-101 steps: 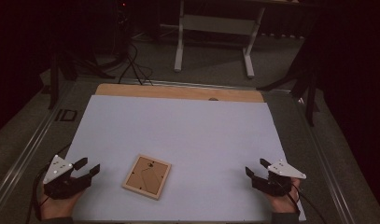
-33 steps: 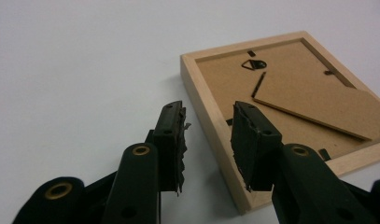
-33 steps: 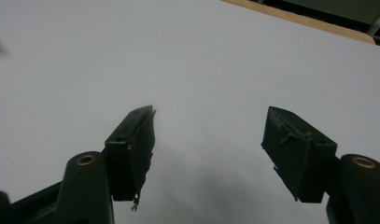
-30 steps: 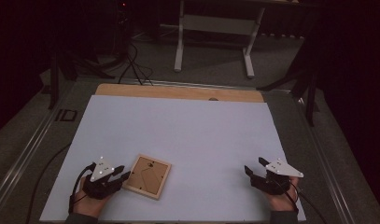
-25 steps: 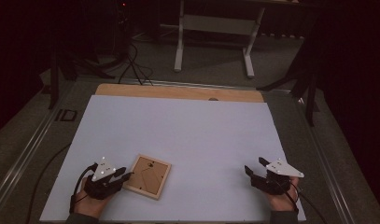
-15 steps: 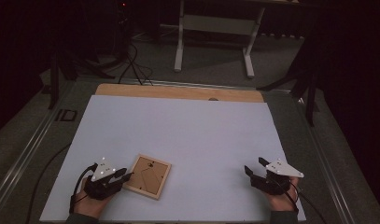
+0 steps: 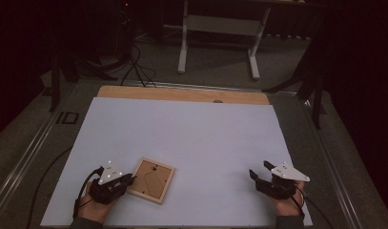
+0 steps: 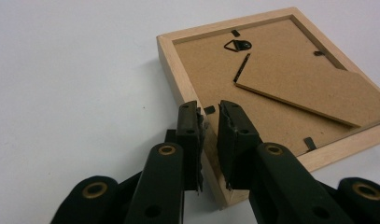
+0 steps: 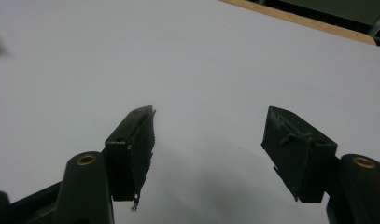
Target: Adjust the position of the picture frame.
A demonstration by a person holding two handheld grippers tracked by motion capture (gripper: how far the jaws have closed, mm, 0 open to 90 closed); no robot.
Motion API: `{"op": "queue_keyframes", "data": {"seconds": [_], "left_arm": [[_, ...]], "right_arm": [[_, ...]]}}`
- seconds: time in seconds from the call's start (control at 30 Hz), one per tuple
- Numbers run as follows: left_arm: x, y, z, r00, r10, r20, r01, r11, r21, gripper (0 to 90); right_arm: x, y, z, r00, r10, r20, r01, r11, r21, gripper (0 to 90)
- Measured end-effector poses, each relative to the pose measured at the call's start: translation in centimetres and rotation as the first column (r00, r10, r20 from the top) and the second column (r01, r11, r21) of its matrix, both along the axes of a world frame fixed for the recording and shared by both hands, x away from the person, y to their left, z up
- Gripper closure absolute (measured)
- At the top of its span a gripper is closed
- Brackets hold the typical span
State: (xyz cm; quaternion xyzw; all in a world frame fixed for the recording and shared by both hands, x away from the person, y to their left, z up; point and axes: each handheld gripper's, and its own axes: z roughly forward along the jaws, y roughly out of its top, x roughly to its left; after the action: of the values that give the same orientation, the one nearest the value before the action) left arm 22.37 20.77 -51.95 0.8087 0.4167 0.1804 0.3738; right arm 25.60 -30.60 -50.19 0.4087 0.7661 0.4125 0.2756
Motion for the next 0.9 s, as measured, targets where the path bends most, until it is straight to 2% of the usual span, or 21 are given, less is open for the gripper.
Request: {"op": "queue_keyframes", "data": {"seconds": [0.17,0.37,0.5,0.7,0.83,0.9], "left_arm": [[0.7,-0.3,0.0,0.9998,0.021,-0.001,-0.021,0.9998,0.005,80.6],[1.7,-0.7,0.0,0.9993,0.039,-0.004,-0.039,0.9992,-0.008,81.6],[2.7,-1.3,0.0,0.9988,0.048,0.007,-0.048,0.9989,0.001,81.9],[3.6,-1.8,-0.1,0.9987,0.048,0.017,-0.048,0.9989,-0.001,82.0],[4.4,-2.6,0.0,0.9987,0.039,0.033,-0.04,0.9988,0.027,81.9],[5.1,-3.0,-0.1,0.9986,0.034,0.04,-0.035,0.9991,0.022,81.9]], "right_arm": [[0.0,0.0,0.0,1.0,0.001,0.001,-0.001,1.0,-0.001,33.5],[0.0,0.0,0.0,1.0,-0.002,0.001,0.002,1.0,0.0,33.5],[0.0,-0.1,0.0,1.0,-0.004,0.002,0.004,1.0,0.002,33.6],[0.0,-0.1,0.0,1.0,-0.003,0.004,0.003,1.0,0.005,33.6],[0.0,-0.1,0.0,1.0,-0.003,0.002,0.003,1.0,0.006,33.6],[0.0,-0.1,0.0,1.0,-0.003,0.003,0.003,1.0,0.006,33.6]]}}
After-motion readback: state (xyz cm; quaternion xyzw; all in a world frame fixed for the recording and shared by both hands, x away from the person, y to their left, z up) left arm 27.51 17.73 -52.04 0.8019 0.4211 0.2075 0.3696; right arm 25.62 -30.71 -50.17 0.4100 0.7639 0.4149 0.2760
